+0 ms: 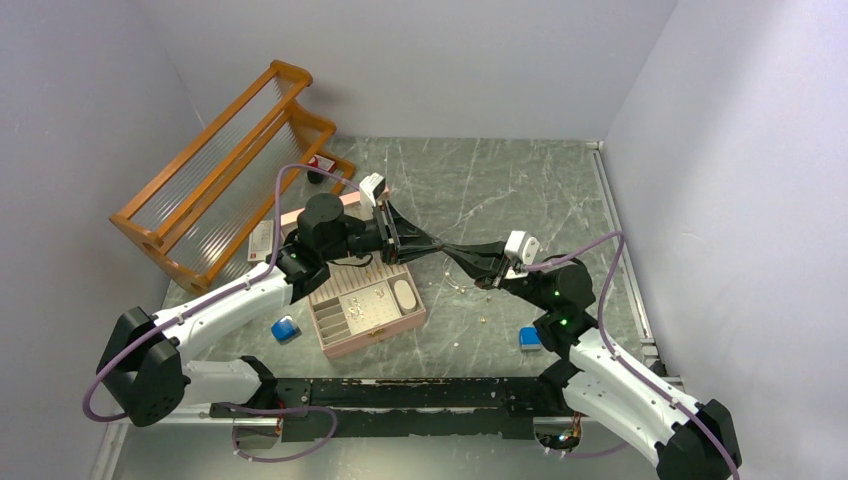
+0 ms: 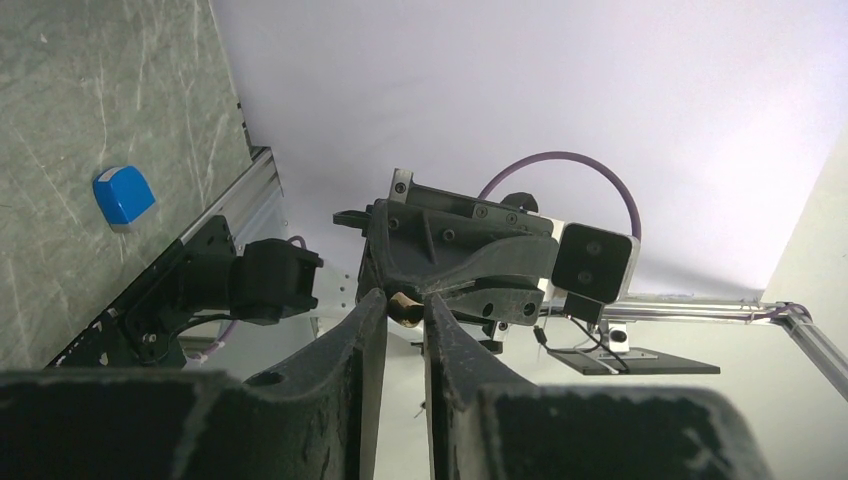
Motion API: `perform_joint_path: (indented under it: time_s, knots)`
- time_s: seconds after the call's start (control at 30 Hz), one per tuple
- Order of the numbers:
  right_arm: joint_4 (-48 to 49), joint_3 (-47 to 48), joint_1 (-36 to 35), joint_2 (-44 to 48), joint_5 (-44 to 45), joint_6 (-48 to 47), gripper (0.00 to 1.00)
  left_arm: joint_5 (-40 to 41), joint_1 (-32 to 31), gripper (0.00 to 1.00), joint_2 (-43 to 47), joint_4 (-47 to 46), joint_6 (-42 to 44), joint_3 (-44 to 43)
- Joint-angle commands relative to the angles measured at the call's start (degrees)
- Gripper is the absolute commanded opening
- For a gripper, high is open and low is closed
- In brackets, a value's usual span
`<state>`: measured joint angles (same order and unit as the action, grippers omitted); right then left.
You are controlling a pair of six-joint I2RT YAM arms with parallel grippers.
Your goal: Organize the mixed jewelry
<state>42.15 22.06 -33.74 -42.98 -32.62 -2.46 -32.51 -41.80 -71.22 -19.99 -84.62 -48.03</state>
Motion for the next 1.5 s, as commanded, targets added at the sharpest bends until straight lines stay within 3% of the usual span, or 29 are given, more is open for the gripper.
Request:
perform_joint_path:
  time_s: [0.0, 0.13, 0.33, 0.53, 0.77, 0.87, 1.17, 1.33, 1.47]
  knots:
    - [1.87, 0.48, -0.24, 0.61, 0.97, -0.91, 0.00, -2.13, 0.33, 0.23, 0.12, -1.63, 0.45, 0.25]
    - [1.80, 0.39, -0.27, 0.62, 0.89, -0.95, 0.00, -2.26, 0.34, 0.27, 0.13, -2.74, 0.05, 0.77]
    - [0.61, 0.95, -0.29, 0.47, 0.49, -2.73, 0.00, -3.14, 0.38, 0.42, 0.04, -3.12, -0.41, 0.38]
    - [-4.67, 3.58, -0.31, 0.68, -0.40, -7.62, 0.00, -3.60, 1.03, 0.56, 0.66, 3.75, 0.46, -1.71]
    - [-3.51, 3.65, -0.24, 0.49, -2.26, -10.83, 0.00, -5.62, 2.26, 0.63, 0.20, 7.41, -1.32, -3.25]
    - [-4.35, 3.86, -0.31, 0.18, -2.90, -12.53, 0.00, -5.91, 2.30, 0.65, 0.03, 4.52, -2.79, -3.11]
    - [-7.38, 5.02, -0.37, 0.90, -4.89, -15.78, 0.00, -7.20, 2.38, 0.82, -0.50, 8.61, -1.87, -4.83]
    - [-8.62, 5.45, -0.43, 1.63, -6.18, -17.00, 0.00, -8.78, 2.43, 0.82, -1.53, 9.68, -2.27, -5.40]
    - [-9.42, 5.43, -0.78, 1.94, -6.58, -17.97, 0.00, -9.48, 2.43, 0.68, -1.95, 8.72, -3.72, -5.89]
